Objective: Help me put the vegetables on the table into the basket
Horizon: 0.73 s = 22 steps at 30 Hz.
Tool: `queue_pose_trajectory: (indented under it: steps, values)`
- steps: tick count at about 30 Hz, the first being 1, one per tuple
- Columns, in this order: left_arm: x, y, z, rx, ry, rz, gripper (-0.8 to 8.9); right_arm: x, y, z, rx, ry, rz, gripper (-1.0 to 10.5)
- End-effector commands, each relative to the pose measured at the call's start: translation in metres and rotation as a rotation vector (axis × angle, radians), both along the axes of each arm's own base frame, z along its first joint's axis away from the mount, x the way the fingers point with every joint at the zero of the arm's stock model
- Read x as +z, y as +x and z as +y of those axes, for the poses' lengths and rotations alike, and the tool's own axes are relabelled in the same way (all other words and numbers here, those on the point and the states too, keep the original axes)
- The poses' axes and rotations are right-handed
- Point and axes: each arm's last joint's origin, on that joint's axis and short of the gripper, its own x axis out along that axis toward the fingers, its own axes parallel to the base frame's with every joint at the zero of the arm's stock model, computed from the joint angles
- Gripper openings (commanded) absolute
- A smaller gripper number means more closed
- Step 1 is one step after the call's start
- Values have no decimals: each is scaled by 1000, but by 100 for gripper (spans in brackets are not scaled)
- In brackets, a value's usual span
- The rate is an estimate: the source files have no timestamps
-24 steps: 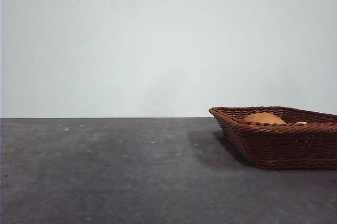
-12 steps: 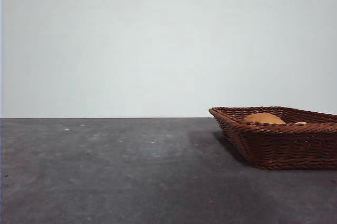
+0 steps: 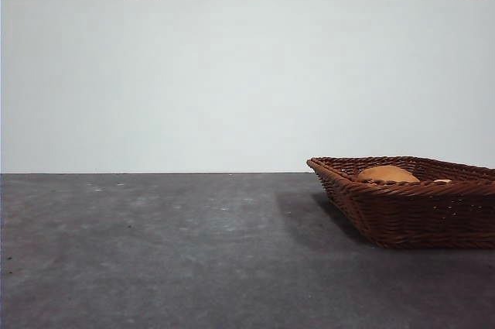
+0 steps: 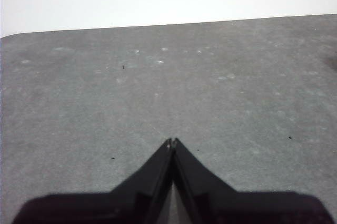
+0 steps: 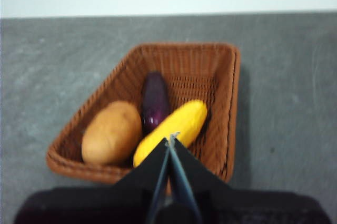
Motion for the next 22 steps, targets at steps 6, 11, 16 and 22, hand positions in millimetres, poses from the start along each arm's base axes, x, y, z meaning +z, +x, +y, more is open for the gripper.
queue_pose_trajectory:
  steps: [6, 11, 16, 22]
  values:
    - [-3, 1, 0, 3, -5, 1, -4, -33, 2, 0, -21, 29, 28, 1]
    - [-3, 1, 0, 3, -5, 5, -4, -34, 2, 0, -24, 28, 30, 1]
    - [-4, 1, 0, 3, -6, 12, -4, -34, 1, 0, -25, 31, 41, 2]
    - [-4, 1, 0, 3, -6, 12, -4, -34, 1, 0, -25, 31, 43, 2]
